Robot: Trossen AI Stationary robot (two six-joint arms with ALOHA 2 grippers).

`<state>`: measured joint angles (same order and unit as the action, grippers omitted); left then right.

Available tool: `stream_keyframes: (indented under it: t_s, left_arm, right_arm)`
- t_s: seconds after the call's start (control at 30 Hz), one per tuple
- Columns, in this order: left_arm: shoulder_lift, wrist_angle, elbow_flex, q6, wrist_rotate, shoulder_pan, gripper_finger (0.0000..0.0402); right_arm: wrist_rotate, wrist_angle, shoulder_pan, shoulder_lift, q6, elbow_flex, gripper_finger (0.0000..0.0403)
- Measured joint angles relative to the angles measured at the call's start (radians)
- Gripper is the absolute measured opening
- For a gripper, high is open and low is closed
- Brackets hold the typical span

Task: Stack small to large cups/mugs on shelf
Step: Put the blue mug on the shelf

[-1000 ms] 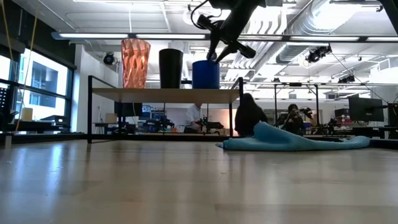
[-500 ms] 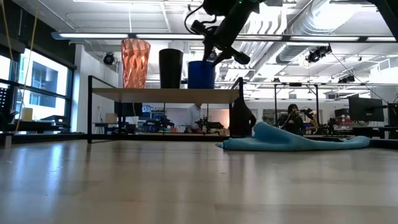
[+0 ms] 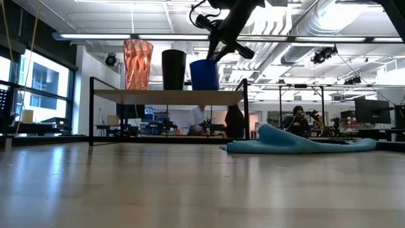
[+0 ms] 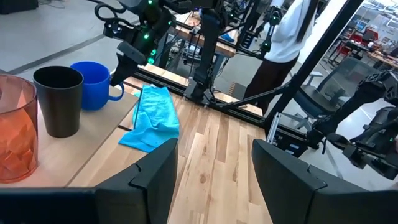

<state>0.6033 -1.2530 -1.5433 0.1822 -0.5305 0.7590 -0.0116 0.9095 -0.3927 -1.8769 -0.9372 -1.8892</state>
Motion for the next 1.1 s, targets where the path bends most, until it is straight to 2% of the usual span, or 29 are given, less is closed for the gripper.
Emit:
stream_keyframes:
  t_s: [0.5, 0.83, 1.1]
  left_arm:
    - [0.0, 0.0, 0.0, -0.002, 0.0, 0.0, 0.0193]
    - [0.0, 0.001, 0.0, -0.002, 0.0, 0.0, 0.0193]
    - [0.0, 0.001, 0.0, -0.002, 0.0, 0.0, 0.0193]
  right_arm:
    - [0.0, 0.05, 0.001, 0.0, -0.031, 0.003, 0.0036]
    - [0.0, 0.045, 0.001, 0.0, -0.05, 0.006, 0.0063]
    - [0.0, 0.044, 0.001, 0.0, -0.05, 0.006, 0.0067]
